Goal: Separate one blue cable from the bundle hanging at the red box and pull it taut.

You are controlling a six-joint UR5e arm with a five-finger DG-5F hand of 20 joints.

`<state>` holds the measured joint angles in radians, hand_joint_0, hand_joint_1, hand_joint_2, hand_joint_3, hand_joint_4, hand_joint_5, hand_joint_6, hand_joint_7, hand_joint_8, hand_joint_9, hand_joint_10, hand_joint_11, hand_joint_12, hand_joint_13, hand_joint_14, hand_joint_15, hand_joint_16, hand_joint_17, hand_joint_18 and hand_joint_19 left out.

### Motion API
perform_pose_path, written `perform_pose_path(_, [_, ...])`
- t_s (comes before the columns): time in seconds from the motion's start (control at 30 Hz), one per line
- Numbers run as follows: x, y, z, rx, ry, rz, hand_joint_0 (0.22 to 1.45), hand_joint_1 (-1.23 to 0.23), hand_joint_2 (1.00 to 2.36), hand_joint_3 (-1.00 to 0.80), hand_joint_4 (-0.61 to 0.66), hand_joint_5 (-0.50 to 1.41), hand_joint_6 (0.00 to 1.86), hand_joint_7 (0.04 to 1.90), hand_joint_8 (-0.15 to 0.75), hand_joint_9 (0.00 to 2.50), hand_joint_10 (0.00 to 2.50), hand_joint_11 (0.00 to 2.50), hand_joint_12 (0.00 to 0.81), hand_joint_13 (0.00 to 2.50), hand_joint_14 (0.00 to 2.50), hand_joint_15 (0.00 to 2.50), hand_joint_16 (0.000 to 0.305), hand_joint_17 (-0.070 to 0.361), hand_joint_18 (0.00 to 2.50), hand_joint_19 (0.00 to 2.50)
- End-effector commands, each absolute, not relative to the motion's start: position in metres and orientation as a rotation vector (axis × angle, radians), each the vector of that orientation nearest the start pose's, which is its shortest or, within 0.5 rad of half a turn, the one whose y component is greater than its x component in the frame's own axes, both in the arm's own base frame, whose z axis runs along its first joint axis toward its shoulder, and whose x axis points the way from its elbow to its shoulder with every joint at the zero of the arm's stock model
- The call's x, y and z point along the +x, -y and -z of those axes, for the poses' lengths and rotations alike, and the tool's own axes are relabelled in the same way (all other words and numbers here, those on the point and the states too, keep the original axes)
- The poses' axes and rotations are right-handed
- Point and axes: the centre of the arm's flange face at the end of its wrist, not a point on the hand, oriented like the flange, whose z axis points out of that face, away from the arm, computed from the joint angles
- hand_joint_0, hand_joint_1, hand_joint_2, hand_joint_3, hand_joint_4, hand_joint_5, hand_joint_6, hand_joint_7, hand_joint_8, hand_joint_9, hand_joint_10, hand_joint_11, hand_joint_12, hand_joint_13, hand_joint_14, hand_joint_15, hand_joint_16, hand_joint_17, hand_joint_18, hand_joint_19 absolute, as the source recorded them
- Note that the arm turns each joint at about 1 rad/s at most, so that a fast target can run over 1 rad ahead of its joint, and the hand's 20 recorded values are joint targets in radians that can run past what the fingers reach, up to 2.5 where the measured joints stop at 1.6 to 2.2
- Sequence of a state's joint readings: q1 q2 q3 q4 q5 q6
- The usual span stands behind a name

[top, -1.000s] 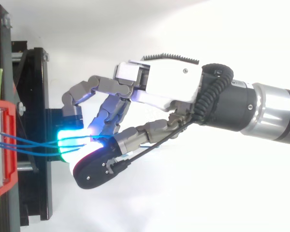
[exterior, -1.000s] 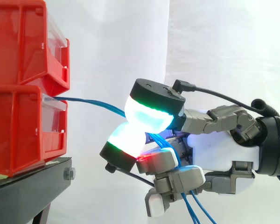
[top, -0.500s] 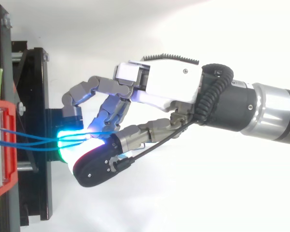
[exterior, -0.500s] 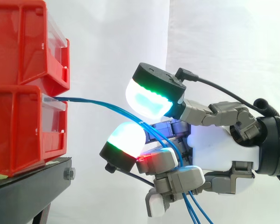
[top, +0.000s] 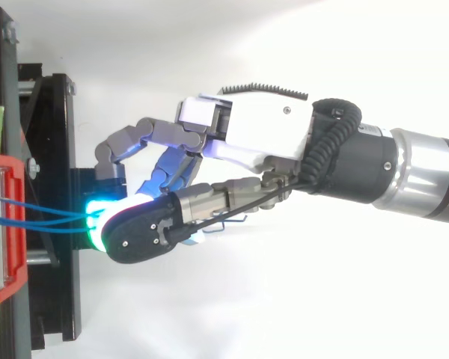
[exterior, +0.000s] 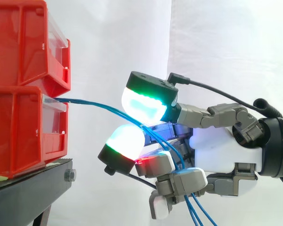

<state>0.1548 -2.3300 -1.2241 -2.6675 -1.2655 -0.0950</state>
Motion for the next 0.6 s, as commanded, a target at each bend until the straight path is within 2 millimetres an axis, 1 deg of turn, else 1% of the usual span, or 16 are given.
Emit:
perform_pose_path(0.0, [0.7691, 0.0451, -0.2199, 1.180, -1.095, -1.064, 0.69, -0.65, 1.02, -0.33, 0.19, -0.20, 0.77, 1.17, 0.344, 1.00, 0.02, 1.32, 0.377, 1.31, 0.02, 1.53, 0.048, 0.109, 0.98, 0.72])
perform_pose_path(0.1, [0.7691, 0.0451, -0.2199, 1.180, -1.095, -1.064, 0.71, -0.72, 1.02, -0.30, 0.18, -0.21, 0.80, 1.16, 0.345, 1.00, 0.02, 1.33, 0.381, 1.31, 0.02, 1.54, 0.048, 0.109, 0.98, 0.73])
perform_pose_path(0.17, [0.7692, 0.0451, -0.2201, 1.179, -1.093, -1.065, 0.73, -0.74, 1.02, -0.32, 0.17, -0.21, 0.80, 1.14, 0.347, 0.99, 0.02, 1.31, 0.385, 1.31, 0.01, 1.54, 0.048, 0.109, 0.97, 0.73])
perform_pose_path(0.27, [0.7692, 0.0451, -0.2201, 1.179, -1.093, -1.065, 0.75, -0.77, 1.01, -0.35, 0.16, -0.21, 0.81, 1.11, 0.347, 0.99, 0.02, 1.32, 0.387, 1.30, 0.01, 1.54, 0.048, 0.109, 0.97, 0.73])
perform_pose_path(0.3, [0.7692, 0.0451, -0.2201, 1.179, -1.093, -1.065, 0.77, -0.80, 1.01, -0.37, 0.17, -0.21, 0.81, 1.13, 0.343, 0.98, 0.02, 1.33, 0.386, 1.29, 0.01, 1.56, 0.048, 0.108, 0.96, 0.74])
perform_pose_path(0.37, [0.7690, 0.0451, -0.2198, 1.180, -1.096, -1.063, 0.78, -0.80, 1.01, -0.40, 0.18, -0.21, 0.81, 1.12, 0.347, 0.99, 0.02, 1.32, 0.387, 1.29, 0.01, 1.55, 0.048, 0.108, 0.96, 0.74])
perform_pose_path(0.43, [0.7689, 0.0463, -0.2198, 1.181, -1.095, -1.062, 0.75, -0.80, 1.00, -0.47, 0.19, -0.21, 0.81, 1.13, 0.344, 0.99, 0.02, 1.34, 0.390, 1.29, 0.02, 1.55, 0.048, 0.108, 0.97, 0.72])
perform_pose_path(0.47, [0.7688, 0.0475, -0.2198, 1.182, -1.094, -1.060, 0.70, -0.76, 1.00, -0.50, 0.19, -0.21, 0.82, 1.14, 0.344, 1.01, 0.02, 1.34, 0.382, 1.29, 0.02, 1.54, 0.048, 0.108, 0.98, 0.72])
perform_pose_path(0.5, [0.7688, 0.0473, -0.2198, 1.182, -1.094, -1.063, 0.65, -0.74, 1.00, -0.50, 0.19, -0.21, 0.82, 1.14, 0.349, 1.03, 0.02, 1.33, 0.383, 1.30, 0.02, 1.54, 0.048, 0.108, 0.98, 0.73])
perform_pose_path(0.57, [0.7684, 0.0475, -0.2191, 1.185, -1.094, -1.062, 0.61, -0.69, 1.00, -0.50, 0.18, -0.20, 0.81, 1.16, 0.345, 1.03, 0.02, 1.32, 0.387, 1.30, 0.02, 1.56, 0.049, 0.111, 0.99, 0.73])
